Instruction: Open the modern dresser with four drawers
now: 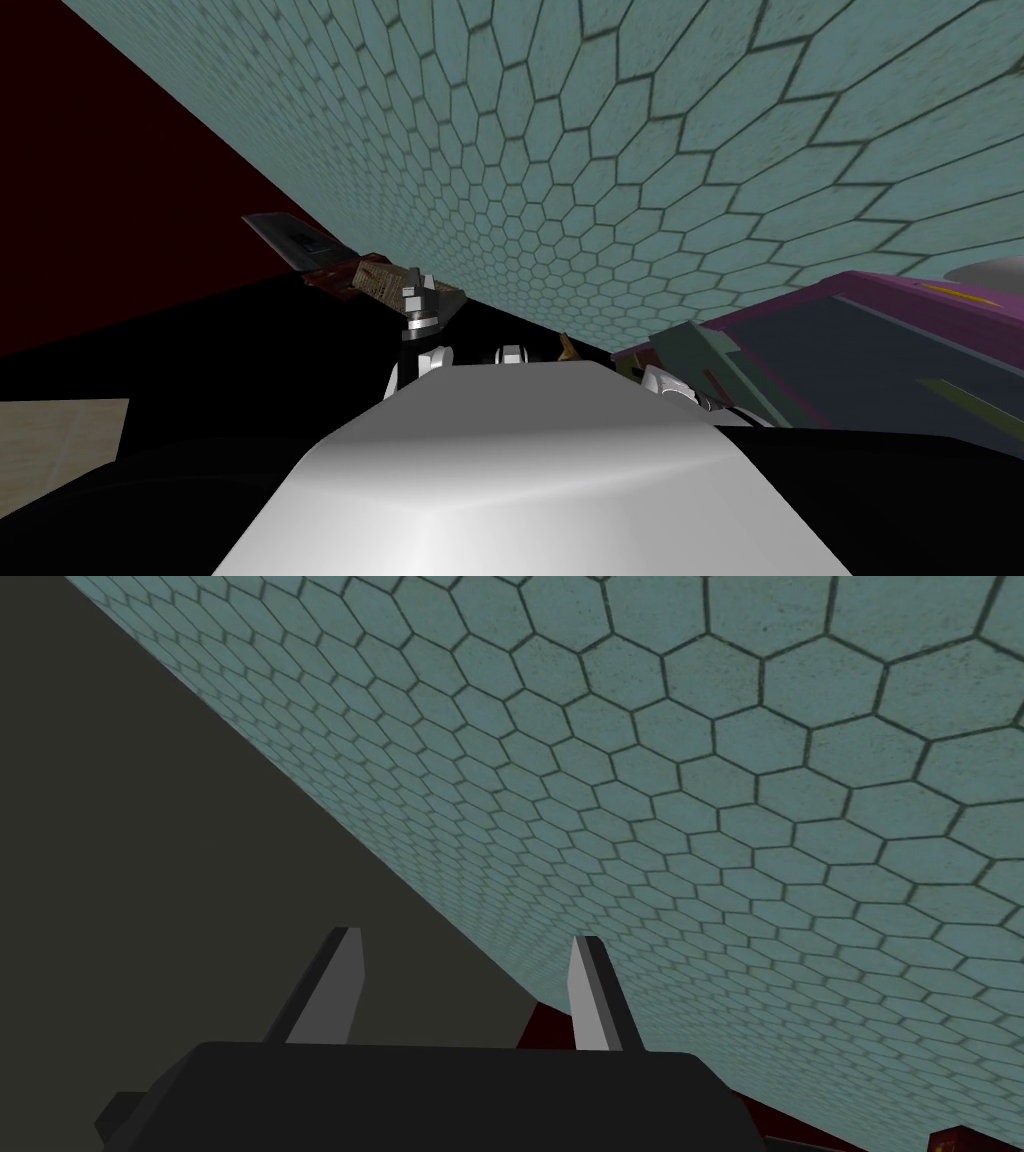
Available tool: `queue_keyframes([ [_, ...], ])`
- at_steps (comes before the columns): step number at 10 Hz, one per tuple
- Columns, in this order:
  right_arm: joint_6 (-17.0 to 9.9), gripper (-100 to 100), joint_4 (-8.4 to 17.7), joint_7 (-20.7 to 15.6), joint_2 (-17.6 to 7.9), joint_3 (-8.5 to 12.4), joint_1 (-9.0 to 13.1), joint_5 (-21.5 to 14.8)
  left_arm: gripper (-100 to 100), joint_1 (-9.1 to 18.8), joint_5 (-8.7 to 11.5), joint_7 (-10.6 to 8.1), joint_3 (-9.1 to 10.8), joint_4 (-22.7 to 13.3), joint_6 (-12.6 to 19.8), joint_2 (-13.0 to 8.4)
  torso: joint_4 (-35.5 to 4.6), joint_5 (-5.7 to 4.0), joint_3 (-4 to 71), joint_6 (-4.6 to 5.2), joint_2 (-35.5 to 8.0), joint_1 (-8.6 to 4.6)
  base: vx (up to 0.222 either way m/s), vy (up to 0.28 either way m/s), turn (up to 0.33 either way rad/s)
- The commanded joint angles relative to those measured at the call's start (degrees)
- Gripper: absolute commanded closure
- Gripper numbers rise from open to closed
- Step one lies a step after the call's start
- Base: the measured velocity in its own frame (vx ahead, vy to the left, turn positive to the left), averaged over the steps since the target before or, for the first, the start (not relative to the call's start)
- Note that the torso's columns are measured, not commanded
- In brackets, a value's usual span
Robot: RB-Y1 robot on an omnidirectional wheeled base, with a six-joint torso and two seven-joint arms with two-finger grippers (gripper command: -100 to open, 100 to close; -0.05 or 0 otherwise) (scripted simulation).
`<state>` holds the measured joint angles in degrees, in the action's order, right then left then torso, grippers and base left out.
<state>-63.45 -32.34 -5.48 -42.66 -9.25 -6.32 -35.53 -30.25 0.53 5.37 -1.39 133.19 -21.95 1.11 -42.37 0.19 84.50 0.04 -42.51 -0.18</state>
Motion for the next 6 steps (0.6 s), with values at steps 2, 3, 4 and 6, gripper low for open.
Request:
queue_keyframes([
  [2,-0.7,100,-0.39,-0.4,-0.11,0.24,0.53,0.23,0,0.0,0.0,0.0,-0.01,0.0,0.0,0.01,0.04,-0.17,0.03,-0.03,0.21,0.33,0.05,0.18,0.019],
  [3,1.32,-100,0.14,-2.53,-2.4,0.95,0.78,1.37,0,0.0,0.0,0.0,-0.01,0.0,0.0,0.01,0.02,-0.15,0.0,-0.01,0.15,0.36,0.013,0.149,-0.037],
  [4,1.96,-100,0.25,-3.23,-3.17,1.23,0.88,1.79,0,0.0,0.0,0.0,0.0,0.0,0.0,0.01,0.02,-0.12,-0.03,0.0,0.04,0.16,0.002,0.087,-0.024],
  [6,3.23,-100,0.46,-4.62,-4.69,1.77,1.07,2.62,0,0.0,0.0,0.0,0.01,0.0,0.0,-0.01,0.03,-0.09,0.04,0.01,0.1,0.01,0.002,0.04,-0.022],
])
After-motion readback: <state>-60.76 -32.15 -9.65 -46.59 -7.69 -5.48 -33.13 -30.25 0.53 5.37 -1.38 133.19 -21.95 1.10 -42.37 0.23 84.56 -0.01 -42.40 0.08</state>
